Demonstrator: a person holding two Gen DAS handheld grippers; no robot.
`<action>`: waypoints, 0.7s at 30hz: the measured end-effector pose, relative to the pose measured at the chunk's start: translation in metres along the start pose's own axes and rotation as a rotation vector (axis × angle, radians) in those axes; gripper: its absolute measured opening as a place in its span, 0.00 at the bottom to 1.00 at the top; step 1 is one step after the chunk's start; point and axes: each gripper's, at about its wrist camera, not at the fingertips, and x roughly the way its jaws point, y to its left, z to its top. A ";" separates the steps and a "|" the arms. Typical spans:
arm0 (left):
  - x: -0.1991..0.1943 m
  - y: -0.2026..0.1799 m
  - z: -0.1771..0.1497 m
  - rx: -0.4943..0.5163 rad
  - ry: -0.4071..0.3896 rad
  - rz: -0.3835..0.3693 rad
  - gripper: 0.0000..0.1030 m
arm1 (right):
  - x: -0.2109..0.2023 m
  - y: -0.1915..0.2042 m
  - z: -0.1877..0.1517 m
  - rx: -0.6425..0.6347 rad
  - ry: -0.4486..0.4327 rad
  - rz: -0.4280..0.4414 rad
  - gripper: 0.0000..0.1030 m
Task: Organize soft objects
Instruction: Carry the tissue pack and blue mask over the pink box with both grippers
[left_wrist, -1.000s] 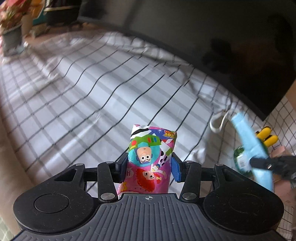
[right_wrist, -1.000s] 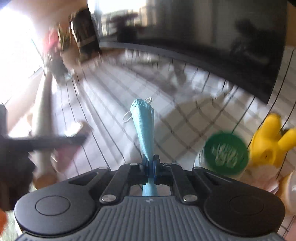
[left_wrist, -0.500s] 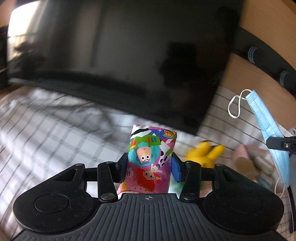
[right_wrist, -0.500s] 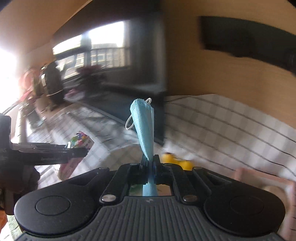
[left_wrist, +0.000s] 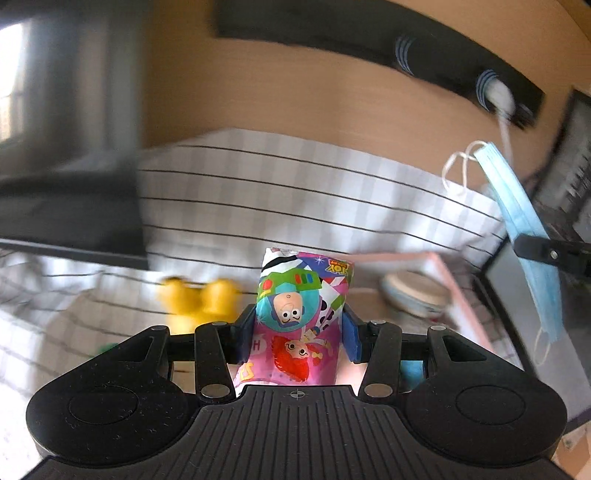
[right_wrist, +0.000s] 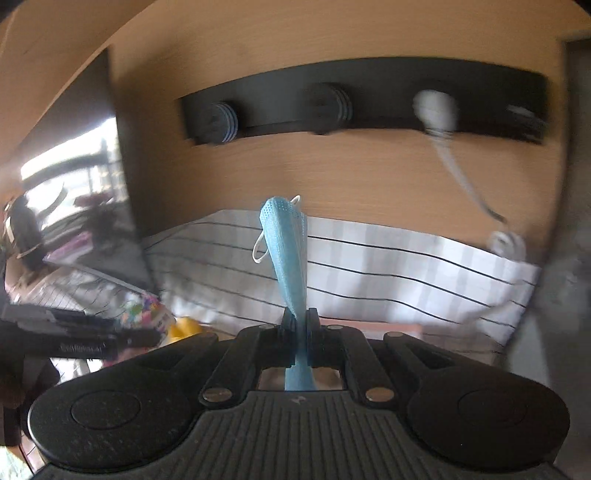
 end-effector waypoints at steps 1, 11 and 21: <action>0.007 -0.011 0.000 0.013 0.009 -0.011 0.50 | -0.001 -0.009 -0.002 0.012 0.000 -0.007 0.05; 0.067 -0.076 -0.009 -0.027 -0.006 -0.128 0.50 | -0.002 -0.061 -0.032 0.105 0.022 -0.030 0.05; 0.102 -0.083 -0.025 -0.054 0.033 -0.121 0.50 | 0.014 -0.057 -0.043 0.100 0.054 -0.007 0.05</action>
